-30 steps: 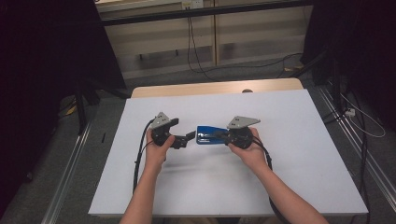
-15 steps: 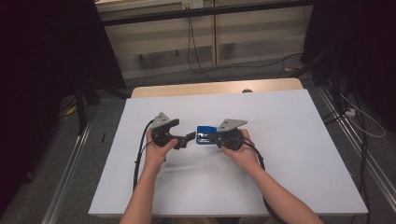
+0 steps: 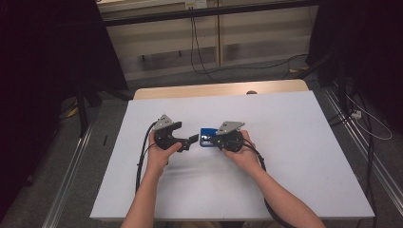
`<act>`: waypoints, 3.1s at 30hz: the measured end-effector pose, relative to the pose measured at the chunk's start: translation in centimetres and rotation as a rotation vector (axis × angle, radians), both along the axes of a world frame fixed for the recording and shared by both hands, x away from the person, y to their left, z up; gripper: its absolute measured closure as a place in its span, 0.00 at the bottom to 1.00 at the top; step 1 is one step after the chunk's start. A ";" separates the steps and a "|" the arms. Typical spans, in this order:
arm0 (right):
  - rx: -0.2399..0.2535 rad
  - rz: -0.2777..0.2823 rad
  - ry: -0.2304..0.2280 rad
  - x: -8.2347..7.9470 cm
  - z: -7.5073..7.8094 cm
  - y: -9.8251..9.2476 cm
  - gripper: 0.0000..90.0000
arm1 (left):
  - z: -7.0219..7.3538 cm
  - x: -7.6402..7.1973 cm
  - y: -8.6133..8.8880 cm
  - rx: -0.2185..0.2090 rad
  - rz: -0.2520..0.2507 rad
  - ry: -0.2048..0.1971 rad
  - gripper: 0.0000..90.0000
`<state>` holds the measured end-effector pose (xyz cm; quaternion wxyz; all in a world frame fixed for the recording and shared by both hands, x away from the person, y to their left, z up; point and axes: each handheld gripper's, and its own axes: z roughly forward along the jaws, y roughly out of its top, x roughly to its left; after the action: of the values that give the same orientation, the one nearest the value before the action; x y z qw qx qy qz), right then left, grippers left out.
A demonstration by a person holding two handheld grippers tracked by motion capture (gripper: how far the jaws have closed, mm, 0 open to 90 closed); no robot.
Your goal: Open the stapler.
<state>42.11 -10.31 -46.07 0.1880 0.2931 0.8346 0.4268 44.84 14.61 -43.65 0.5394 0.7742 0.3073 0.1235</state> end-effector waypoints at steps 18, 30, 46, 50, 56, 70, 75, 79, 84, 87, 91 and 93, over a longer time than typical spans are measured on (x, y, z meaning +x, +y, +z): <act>-0.032 0.019 -0.025 0.2 -0.1 0.6 1.00 | -0.2 0.0 -0.1 0.045 0.000 0.010 0.11; -0.029 0.019 -0.024 0.2 -0.1 0.5 1.00 | -0.8 0.0 -0.5 0.102 -0.035 0.060 0.65; -0.028 0.017 -0.024 0.2 -0.2 0.5 1.00 | -1.7 0.5 -1.9 0.172 -0.089 0.112 1.00; -0.025 0.016 -0.024 0.1 -0.2 0.5 1.00 | -1.9 0.6 -1.9 0.180 -0.083 0.115 1.00; -0.026 0.018 -0.022 0.2 -0.2 0.5 1.00 | -2.0 0.8 -2.2 0.192 -0.086 0.114 1.00; -0.018 0.013 -0.013 0.2 -0.2 0.3 1.00 | -2.1 1.0 -2.6 0.205 -0.101 0.113 1.00; -0.018 0.012 -0.017 0.1 -0.2 0.2 1.00 | -2.0 1.1 -2.6 0.201 -0.101 0.112 1.00; -0.015 0.013 -0.017 0.1 -0.2 0.2 1.00 | -2.0 1.1 -2.6 0.192 -0.095 0.111 1.00; -0.016 0.013 -0.016 0.1 -0.2 0.2 1.00 | -1.7 1.2 -2.6 0.174 -0.100 0.107 1.00; -0.013 0.012 -0.014 0.2 -0.2 0.2 1.00 | -1.6 1.3 -2.7 0.196 -0.106 0.099 1.00; -0.011 0.012 -0.011 0.2 -0.2 0.2 1.00 | -1.6 1.3 -2.7 0.195 -0.108 0.099 1.00; -0.011 0.012 -0.012 0.2 -0.2 0.2 1.00 | -1.6 1.3 -2.7 0.188 -0.104 0.099 1.00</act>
<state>42.29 -10.13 -46.29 0.1919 0.2846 0.8377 0.4249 46.13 11.92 -45.20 0.4543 0.8414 0.2800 0.0851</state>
